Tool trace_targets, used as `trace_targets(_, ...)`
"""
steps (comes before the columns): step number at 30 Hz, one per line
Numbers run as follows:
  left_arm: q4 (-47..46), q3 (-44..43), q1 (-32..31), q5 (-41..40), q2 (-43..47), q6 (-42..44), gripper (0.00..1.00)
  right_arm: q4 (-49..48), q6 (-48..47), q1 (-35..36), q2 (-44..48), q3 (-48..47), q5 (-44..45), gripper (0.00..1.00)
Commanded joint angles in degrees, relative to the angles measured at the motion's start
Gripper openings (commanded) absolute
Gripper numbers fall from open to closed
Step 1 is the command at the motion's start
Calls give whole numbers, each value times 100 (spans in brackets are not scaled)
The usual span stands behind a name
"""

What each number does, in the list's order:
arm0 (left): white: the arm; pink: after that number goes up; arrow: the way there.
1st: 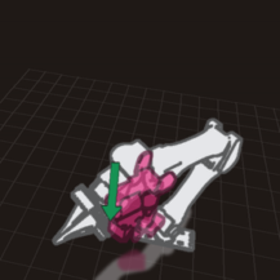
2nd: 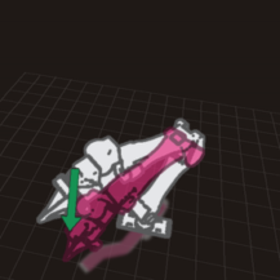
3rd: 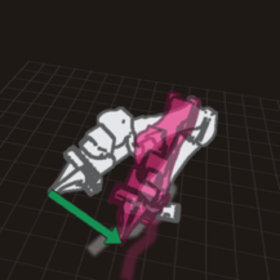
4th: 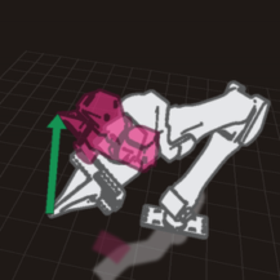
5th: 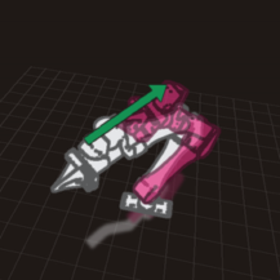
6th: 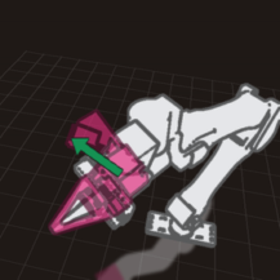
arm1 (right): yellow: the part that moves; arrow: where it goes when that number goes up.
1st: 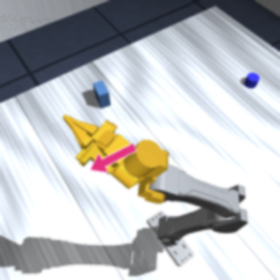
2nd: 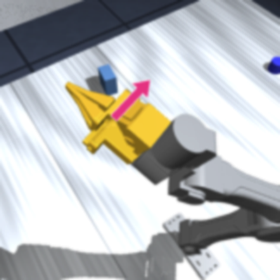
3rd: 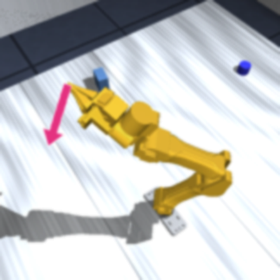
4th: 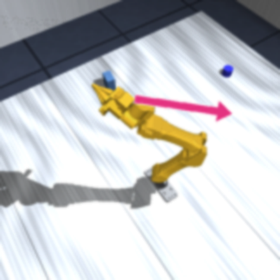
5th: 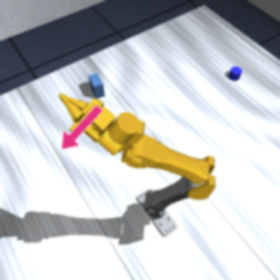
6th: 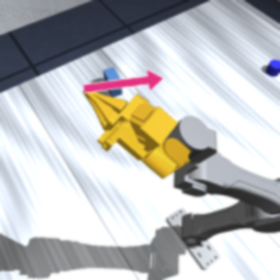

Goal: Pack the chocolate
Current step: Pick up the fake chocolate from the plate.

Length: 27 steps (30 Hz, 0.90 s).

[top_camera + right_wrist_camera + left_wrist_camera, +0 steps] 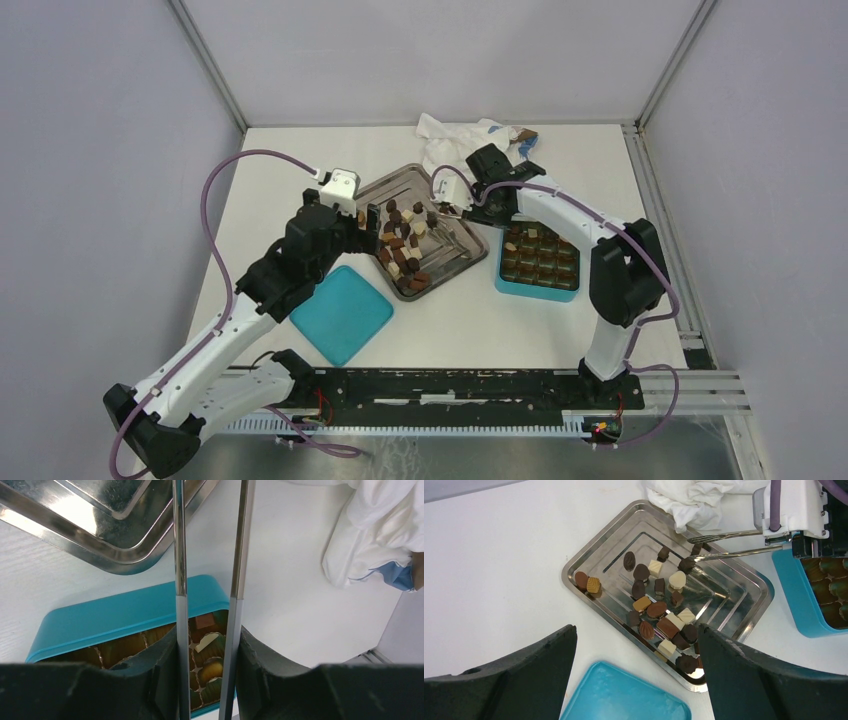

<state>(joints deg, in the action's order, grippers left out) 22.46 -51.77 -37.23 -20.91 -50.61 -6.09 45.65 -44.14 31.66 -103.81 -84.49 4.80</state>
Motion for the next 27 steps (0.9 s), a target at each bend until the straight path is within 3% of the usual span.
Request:
trace_targets(1, -110, -9, 32, 49, 85, 337, 95, 40, 99, 57, -49, -371, 73, 42)
trace_targets(20, -119, -5, 75, 122, 102, 336, 95, 99, 107, 163, -453, -498, -2, 42)
trace_targets(23, -119, 0, 75, 122, 112, 336, 95, 88, 140, 190, -465, -507, -11, 38)
trace_targets(27, -122, 0, 72, 130, 108, 336, 95, 83, 184, 193, -426, -497, -45, 26)
